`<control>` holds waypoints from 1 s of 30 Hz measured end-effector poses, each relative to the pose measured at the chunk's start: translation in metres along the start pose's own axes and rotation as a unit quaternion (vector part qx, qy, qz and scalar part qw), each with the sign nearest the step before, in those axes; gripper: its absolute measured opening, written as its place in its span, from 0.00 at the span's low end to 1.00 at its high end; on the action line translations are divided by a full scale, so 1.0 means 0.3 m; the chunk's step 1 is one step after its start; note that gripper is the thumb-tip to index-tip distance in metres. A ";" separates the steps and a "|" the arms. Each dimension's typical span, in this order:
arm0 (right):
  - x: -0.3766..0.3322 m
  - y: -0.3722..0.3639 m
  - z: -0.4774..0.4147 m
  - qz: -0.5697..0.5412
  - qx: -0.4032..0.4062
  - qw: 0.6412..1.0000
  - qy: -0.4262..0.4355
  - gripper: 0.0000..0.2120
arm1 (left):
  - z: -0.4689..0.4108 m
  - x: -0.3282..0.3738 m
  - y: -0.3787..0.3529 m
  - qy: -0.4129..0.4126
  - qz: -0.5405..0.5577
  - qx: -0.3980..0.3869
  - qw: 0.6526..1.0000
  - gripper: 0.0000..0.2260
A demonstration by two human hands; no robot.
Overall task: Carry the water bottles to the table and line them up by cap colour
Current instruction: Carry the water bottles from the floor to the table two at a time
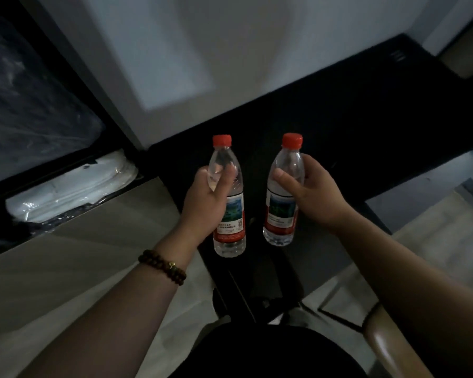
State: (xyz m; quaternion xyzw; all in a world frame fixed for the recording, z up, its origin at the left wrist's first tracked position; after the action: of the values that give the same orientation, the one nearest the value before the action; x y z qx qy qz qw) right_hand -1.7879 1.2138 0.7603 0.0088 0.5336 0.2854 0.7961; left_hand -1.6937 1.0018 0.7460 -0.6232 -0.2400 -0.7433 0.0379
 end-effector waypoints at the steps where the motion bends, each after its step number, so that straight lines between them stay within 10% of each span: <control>1: -0.003 0.017 -0.042 0.007 -0.008 1.000 0.004 0.26 | -0.023 0.009 -0.013 -0.005 -0.012 0.003 1.000 0.27; 15: -0.204 0.151 -0.619 0.179 -0.186 0.956 0.142 0.24 | -0.316 0.089 -0.200 0.009 -0.135 0.110 0.985 0.10; 30: -0.317 0.121 -0.903 0.183 -0.232 0.942 0.160 0.22 | -0.651 0.112 -0.152 0.007 -0.150 0.082 0.985 0.19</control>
State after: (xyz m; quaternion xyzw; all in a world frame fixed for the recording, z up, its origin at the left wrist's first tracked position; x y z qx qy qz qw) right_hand -2.0610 1.1212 0.7356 -0.1241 0.5622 0.5396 0.6143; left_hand -1.8948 0.9712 0.7426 -0.5697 -0.3903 -0.7230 -0.0217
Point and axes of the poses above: each hand's wrist, its own z-axis away from the middle knuckle, its own y-axis out of the back of the hand, x = y × z, the point moved 6 cm from there along -z, towards the middle knuckle, and after that the axes turned 11 degrees about -y, right-handed, at the moved point
